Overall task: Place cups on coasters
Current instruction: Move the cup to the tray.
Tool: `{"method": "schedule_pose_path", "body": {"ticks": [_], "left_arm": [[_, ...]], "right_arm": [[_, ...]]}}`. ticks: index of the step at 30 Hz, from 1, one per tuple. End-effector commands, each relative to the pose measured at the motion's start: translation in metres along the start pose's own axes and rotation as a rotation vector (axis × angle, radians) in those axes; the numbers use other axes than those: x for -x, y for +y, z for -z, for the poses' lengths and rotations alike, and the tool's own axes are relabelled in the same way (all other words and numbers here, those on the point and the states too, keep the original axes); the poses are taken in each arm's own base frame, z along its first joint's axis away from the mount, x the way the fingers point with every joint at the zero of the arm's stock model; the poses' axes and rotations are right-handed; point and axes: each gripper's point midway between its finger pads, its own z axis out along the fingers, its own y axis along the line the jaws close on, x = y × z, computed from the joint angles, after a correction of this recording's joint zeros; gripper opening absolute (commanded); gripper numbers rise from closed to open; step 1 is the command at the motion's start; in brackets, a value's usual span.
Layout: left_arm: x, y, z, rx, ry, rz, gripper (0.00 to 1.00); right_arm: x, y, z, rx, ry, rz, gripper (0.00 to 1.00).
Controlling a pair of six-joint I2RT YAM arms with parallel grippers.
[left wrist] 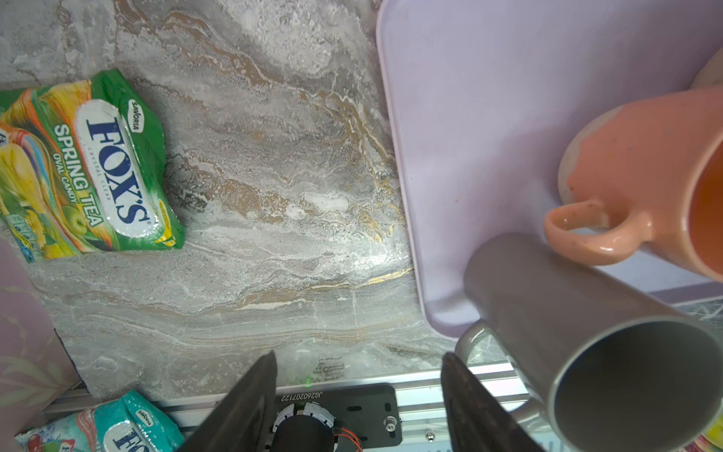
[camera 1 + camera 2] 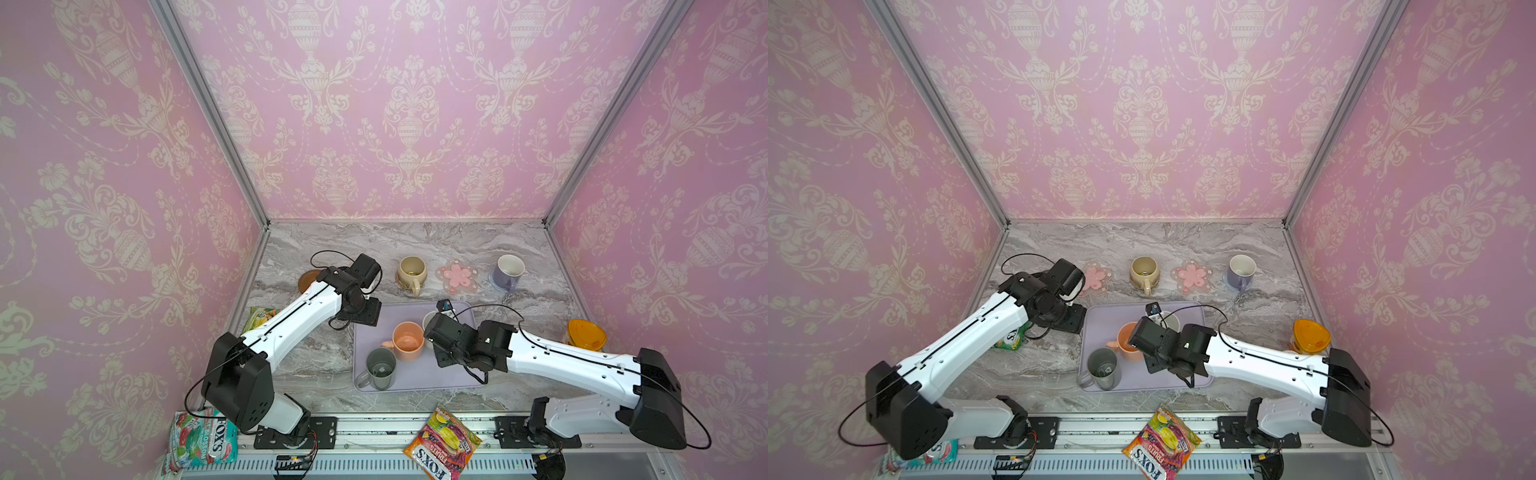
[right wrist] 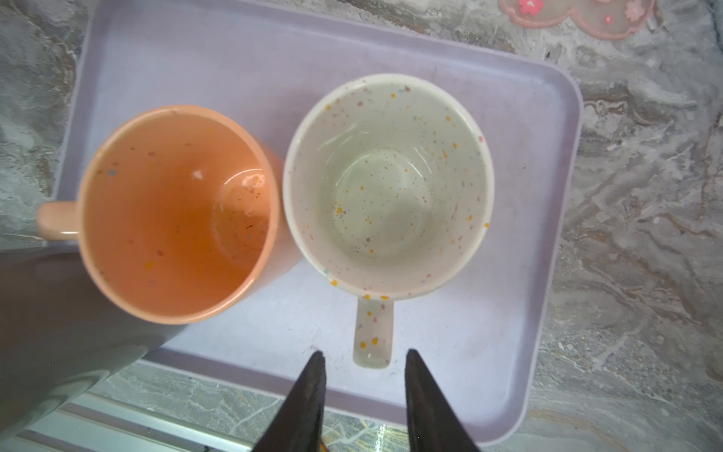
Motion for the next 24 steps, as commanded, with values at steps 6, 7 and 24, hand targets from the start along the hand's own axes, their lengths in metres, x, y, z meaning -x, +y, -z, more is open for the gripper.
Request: {"method": "schedule_pose_path", "body": {"ticks": [6, 7, 24], "left_arm": [[-0.053, 0.046, 0.035, 0.164, 0.065, 0.037, 0.68], [-0.058, 0.047, 0.037, 0.162, 0.067, 0.043, 0.68], [-0.110, 0.041, 0.030, 0.046, 0.128, 0.131, 0.68]], "right_arm": [[-0.006, 0.031, 0.018, 0.118, -0.002, 0.069, 0.40], [-0.007, 0.036, 0.019, 0.135, -0.001, 0.076, 0.40], [-0.063, 0.108, 0.027, 0.303, 0.090, 0.293, 0.39]]}}
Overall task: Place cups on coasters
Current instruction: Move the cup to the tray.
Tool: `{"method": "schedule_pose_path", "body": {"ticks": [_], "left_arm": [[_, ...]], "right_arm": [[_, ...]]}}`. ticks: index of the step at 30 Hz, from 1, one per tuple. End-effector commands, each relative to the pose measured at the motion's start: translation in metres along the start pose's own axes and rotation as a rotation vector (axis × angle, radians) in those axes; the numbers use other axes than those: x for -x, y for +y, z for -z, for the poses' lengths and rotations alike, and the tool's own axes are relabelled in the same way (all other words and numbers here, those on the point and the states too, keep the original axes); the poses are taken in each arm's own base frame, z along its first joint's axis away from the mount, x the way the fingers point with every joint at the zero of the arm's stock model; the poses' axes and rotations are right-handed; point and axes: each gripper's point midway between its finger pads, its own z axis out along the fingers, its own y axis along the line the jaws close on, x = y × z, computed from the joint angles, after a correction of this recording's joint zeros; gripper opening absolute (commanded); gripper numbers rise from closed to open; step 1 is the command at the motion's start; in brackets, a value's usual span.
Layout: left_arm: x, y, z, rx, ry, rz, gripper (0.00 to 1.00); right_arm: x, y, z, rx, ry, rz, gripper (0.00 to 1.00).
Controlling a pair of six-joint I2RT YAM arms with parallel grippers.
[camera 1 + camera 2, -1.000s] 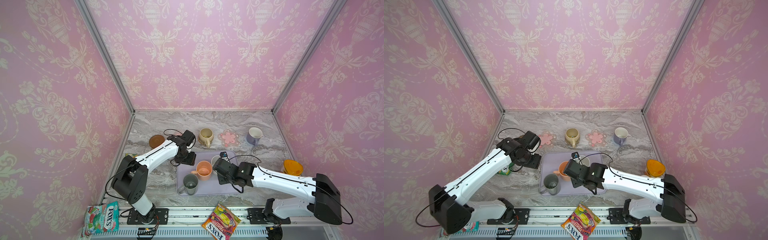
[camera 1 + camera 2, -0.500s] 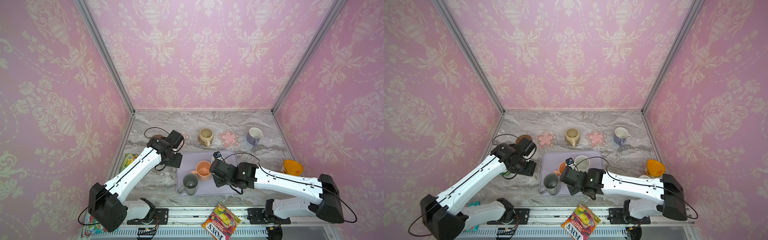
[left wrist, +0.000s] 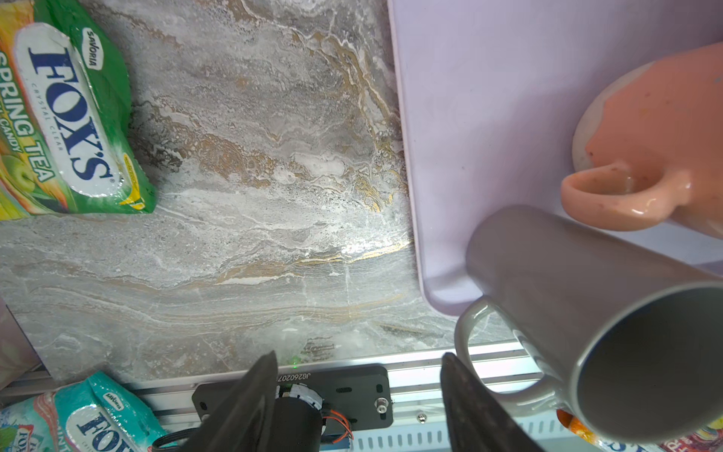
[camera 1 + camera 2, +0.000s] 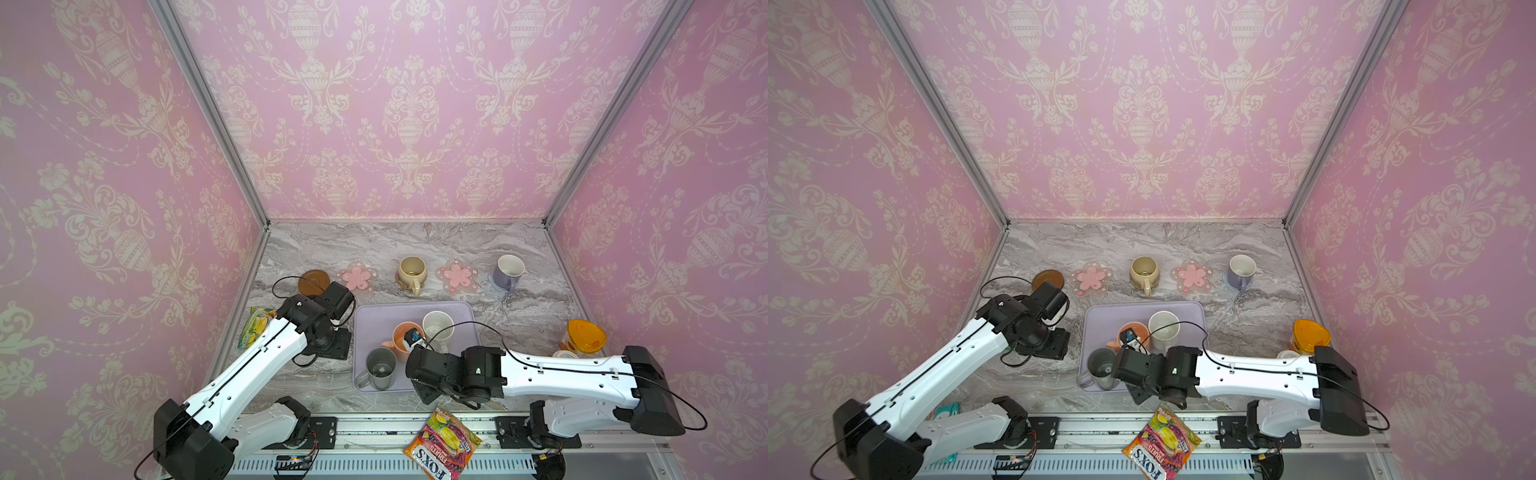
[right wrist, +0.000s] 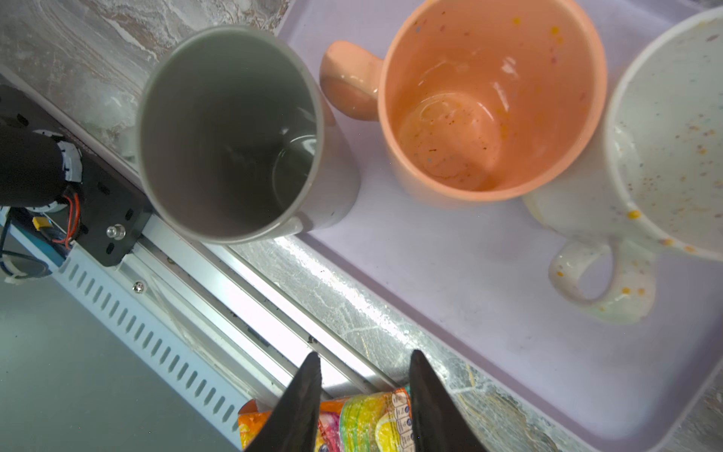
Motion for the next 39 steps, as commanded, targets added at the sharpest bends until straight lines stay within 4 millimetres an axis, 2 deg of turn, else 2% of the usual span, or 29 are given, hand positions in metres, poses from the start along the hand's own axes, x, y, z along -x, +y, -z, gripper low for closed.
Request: {"method": "schedule_pose_path", "body": {"ticks": [1, 9, 18, 28, 39], "left_arm": [[-0.008, -0.005, -0.004, -0.039, 0.026, 0.042, 0.68], [-0.006, -0.024, -0.018, -0.149, 0.021, 0.089, 0.67], [-0.002, -0.036, -0.029, -0.213, -0.004, 0.136, 0.66], [-0.004, -0.039, -0.042, -0.231, 0.001, 0.159, 0.67], [-0.005, -0.042, -0.052, -0.243, 0.013, 0.165, 0.67]], "right_arm": [[-0.003, 0.021, -0.002, 0.059, 0.023, 0.046, 0.39], [-0.016, 0.041, -0.022, 0.124, 0.071, 0.069, 0.39], [-0.018, 0.055, -0.044, 0.132, 0.112, 0.091, 0.39], [-0.022, 0.056, -0.062, 0.088, 0.188, 0.121, 0.39], [-0.005, 0.048, -0.065, 0.058, 0.165, 0.134, 0.38]]}}
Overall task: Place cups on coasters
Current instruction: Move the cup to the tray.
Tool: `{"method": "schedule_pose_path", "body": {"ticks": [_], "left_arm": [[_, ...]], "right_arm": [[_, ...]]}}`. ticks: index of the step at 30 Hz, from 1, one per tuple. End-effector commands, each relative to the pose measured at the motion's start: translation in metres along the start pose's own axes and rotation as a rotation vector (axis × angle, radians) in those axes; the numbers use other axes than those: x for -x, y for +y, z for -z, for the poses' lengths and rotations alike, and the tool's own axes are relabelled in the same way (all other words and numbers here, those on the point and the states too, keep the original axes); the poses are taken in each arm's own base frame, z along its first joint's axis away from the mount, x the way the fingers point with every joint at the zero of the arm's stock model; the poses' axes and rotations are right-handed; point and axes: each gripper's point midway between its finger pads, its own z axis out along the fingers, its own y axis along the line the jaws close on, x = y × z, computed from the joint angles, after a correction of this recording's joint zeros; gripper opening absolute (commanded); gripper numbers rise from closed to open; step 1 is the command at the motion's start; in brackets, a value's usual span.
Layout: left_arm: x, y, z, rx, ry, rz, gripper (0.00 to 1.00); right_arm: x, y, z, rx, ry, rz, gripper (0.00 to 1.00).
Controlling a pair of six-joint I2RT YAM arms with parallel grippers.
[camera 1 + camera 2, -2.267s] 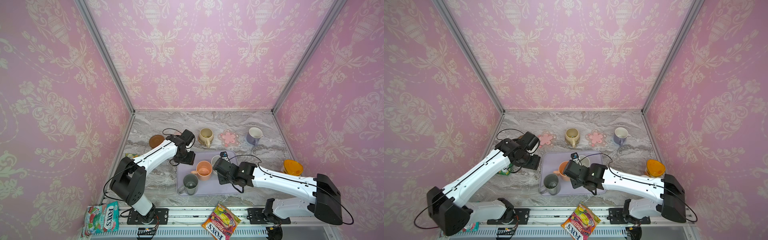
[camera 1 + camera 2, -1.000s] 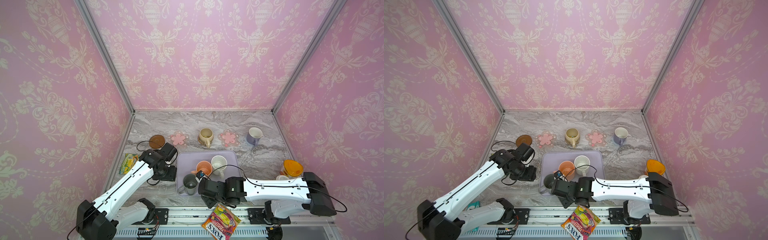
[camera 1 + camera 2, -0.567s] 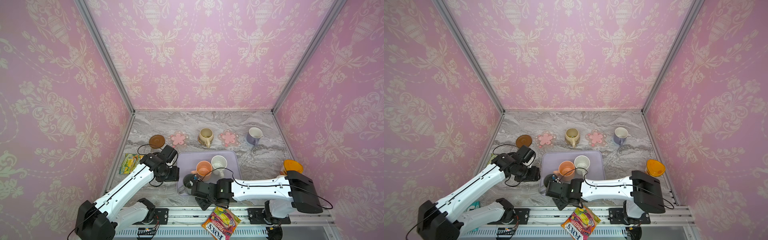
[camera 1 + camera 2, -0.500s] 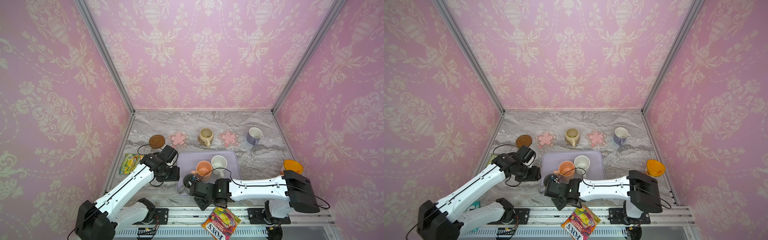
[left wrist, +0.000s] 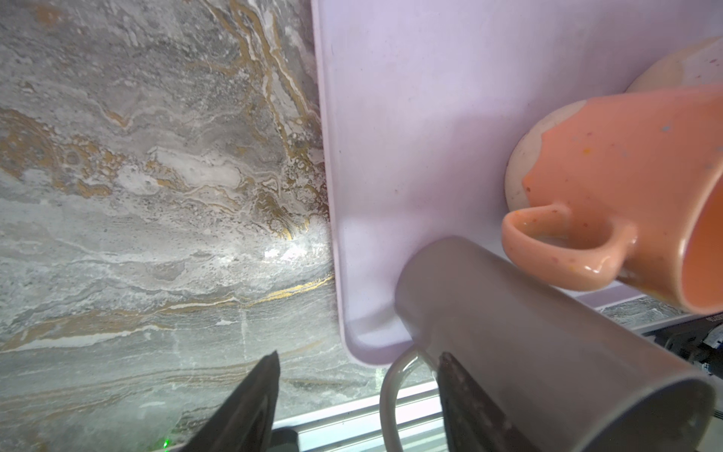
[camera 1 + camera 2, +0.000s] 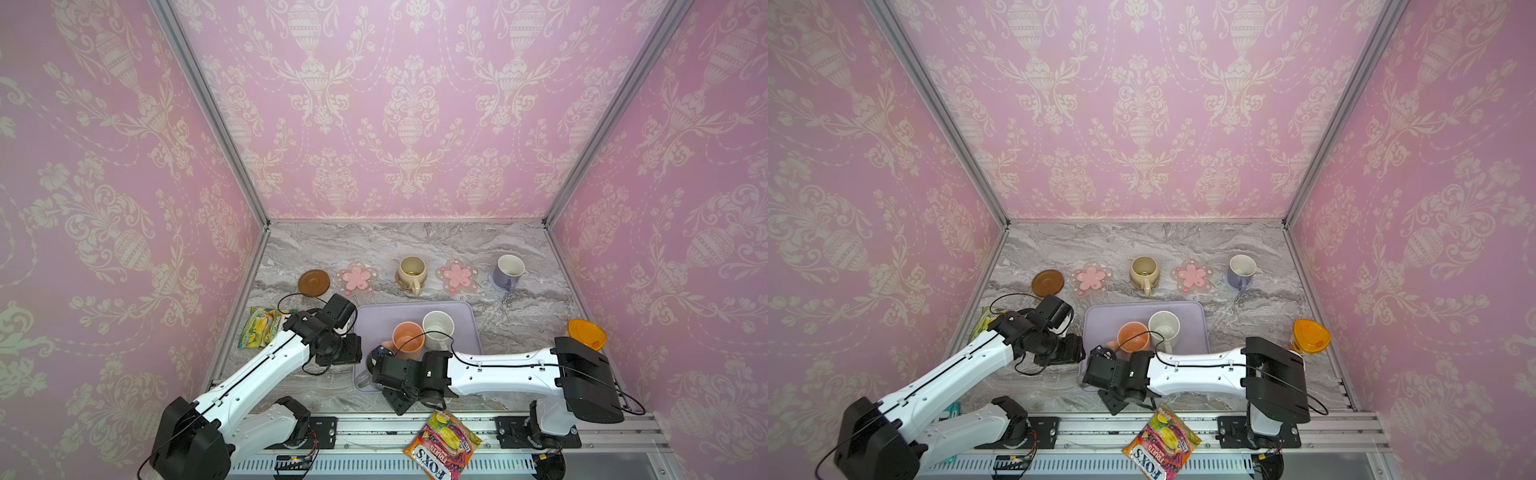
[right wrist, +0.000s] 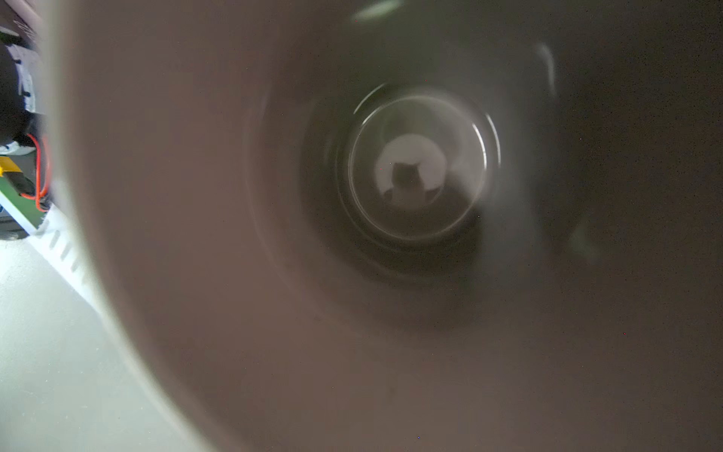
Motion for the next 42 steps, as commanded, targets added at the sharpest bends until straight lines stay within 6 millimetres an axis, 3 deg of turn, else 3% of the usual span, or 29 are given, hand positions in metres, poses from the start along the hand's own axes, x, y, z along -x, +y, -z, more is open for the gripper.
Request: {"method": "schedule_pose_path", "body": {"ticks": [1, 10, 21, 42], "left_arm": [[-0.004, -0.002, -0.005, -0.016, 0.019, 0.020, 0.66], [-0.005, -0.003, -0.005, -0.025, 0.015, 0.028, 0.66], [0.001, -0.006, -0.008, -0.030, 0.004, 0.023, 0.66], [0.028, -0.021, -0.013, -0.043, -0.032, -0.015, 0.66]], "right_arm": [[0.015, 0.006, 0.006, -0.006, -0.022, 0.068, 0.38], [0.023, 0.006, -0.003, -0.015, -0.006, 0.079, 0.37], [0.046, -0.003, -0.011, 0.000, -0.062, 0.020, 0.37], [0.086, 0.010, -0.013, 0.041, -0.147, -0.026, 0.36]]}}
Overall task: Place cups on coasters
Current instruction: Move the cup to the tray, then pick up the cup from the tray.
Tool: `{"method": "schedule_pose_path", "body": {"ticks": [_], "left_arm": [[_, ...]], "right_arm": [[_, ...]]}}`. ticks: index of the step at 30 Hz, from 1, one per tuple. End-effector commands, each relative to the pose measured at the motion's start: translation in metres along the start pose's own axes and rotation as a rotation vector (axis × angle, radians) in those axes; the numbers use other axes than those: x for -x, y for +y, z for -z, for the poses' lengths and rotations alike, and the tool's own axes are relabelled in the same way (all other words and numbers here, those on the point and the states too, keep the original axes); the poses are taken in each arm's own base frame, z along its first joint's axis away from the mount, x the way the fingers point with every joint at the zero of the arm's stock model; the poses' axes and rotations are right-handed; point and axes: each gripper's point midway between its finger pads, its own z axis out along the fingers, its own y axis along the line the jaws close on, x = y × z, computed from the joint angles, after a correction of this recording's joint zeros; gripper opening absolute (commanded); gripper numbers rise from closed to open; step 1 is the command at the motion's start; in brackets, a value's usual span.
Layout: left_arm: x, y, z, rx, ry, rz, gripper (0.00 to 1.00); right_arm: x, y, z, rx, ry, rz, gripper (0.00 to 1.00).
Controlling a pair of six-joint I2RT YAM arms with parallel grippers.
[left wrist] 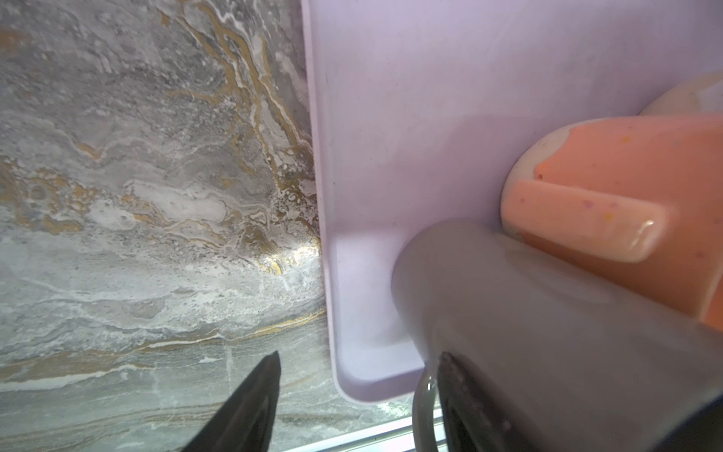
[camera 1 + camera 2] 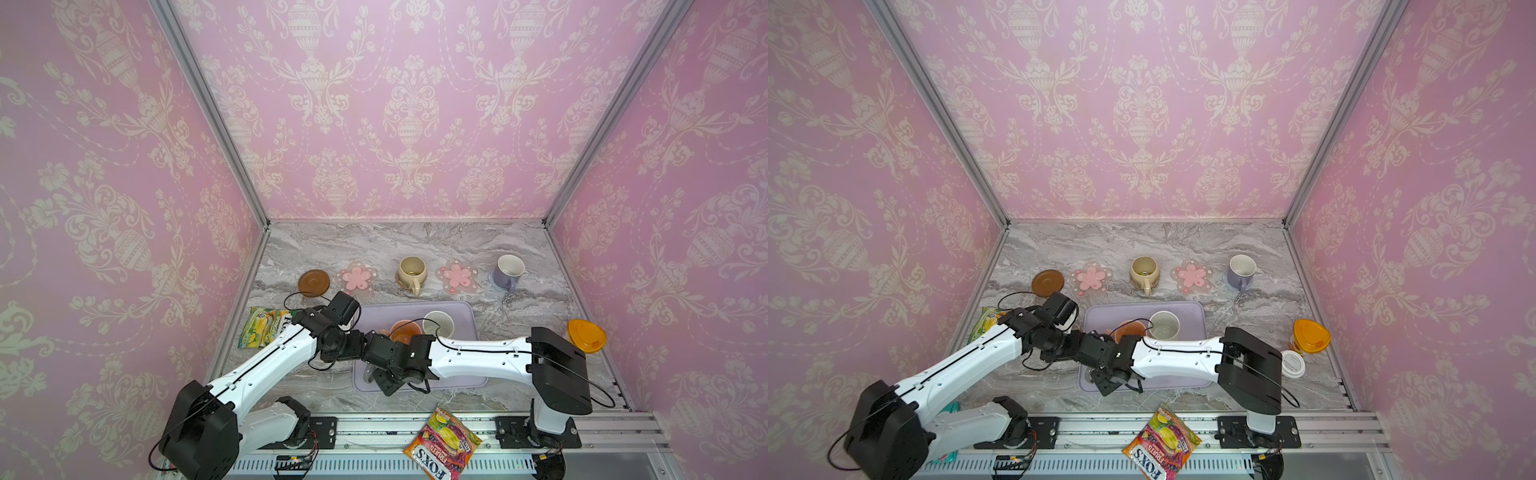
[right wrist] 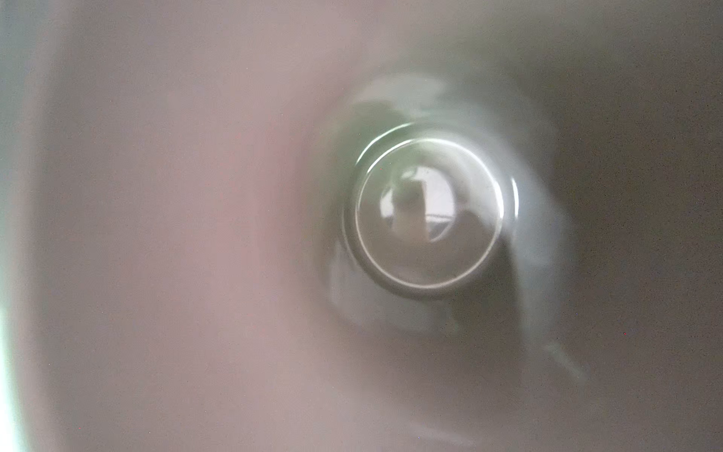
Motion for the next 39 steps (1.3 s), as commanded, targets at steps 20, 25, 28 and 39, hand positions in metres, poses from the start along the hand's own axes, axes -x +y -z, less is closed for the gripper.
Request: {"method": "schedule_pose_path", "body": {"ticks": [20, 25, 28, 39], "left_arm": [[-0.003, 0.024, 0.056, 0.112, -0.081, -0.108, 0.71], [-0.013, 0.025, 0.068, 0.084, -0.092, -0.127, 0.73], [-0.017, 0.016, 0.074, 0.017, -0.115, -0.148, 0.74], [-0.035, -0.010, 0.061, -0.057, -0.052, -0.273, 0.75]], "right_arm": [[0.030, -0.013, 0.067, -0.025, -0.225, -0.011, 0.36], [0.021, -0.040, 0.090, -0.113, -0.253, -0.023, 0.37], [0.020, -0.056, 0.104, -0.159, -0.282, -0.037, 0.40], [0.011, -0.117, 0.143, -0.274, -0.363, -0.129, 0.44]]}}
